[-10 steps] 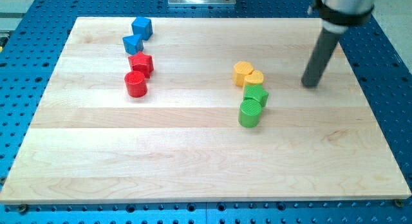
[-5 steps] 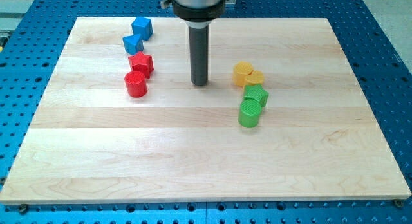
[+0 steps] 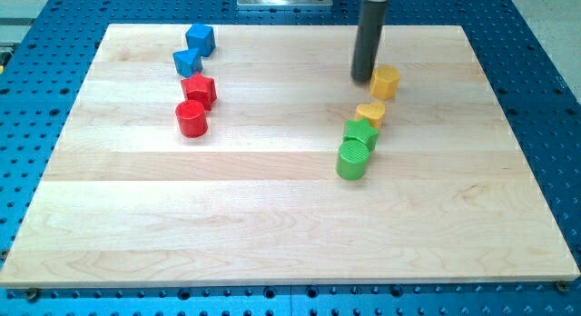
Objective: Push the hexagon to the top right of the heart
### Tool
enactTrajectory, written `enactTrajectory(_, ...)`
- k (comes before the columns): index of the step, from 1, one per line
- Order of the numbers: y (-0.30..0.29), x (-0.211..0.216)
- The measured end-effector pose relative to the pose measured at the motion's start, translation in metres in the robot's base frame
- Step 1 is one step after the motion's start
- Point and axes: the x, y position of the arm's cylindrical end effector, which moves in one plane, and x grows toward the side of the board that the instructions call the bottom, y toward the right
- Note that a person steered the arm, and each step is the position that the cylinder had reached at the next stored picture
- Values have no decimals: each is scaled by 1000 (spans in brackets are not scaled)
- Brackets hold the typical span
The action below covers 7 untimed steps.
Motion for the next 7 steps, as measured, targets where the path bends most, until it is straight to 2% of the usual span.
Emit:
enactTrajectory(1, 70, 4)
enactTrajectory(3, 8, 38)
enactTrajectory(4, 49, 68)
enactTrajectory(5, 13, 110)
enactTrajectory(6, -12, 116)
enactTrajectory(7, -8, 116)
